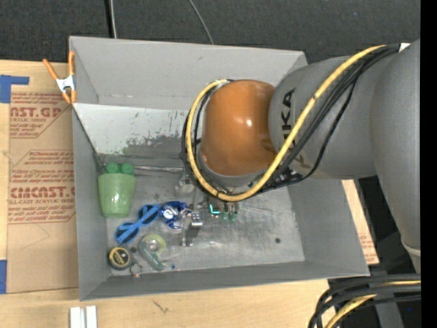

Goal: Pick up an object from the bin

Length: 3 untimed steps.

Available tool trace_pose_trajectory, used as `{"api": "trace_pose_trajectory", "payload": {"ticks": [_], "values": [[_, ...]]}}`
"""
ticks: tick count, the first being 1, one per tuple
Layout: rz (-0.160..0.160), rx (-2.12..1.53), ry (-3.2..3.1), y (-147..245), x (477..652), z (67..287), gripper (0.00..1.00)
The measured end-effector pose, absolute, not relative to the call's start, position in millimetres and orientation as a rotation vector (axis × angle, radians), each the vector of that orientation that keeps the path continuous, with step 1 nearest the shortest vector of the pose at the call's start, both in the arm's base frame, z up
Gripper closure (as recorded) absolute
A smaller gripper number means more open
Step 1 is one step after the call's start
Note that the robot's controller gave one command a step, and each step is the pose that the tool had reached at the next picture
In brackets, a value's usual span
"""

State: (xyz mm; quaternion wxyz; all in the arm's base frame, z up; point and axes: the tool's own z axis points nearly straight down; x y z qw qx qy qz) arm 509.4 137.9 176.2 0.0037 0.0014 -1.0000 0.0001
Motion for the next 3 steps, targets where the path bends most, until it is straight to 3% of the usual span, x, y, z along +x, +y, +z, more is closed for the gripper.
{"api": "trace_pose_trajectory", "payload": {"ticks": [1,3], "values": [[-0.005,0.054,-3.149,133.4,539.8,71.6,0.0],[-0.002,0.054,-3.143,135.1,542.0,76.3,0.0]]}}
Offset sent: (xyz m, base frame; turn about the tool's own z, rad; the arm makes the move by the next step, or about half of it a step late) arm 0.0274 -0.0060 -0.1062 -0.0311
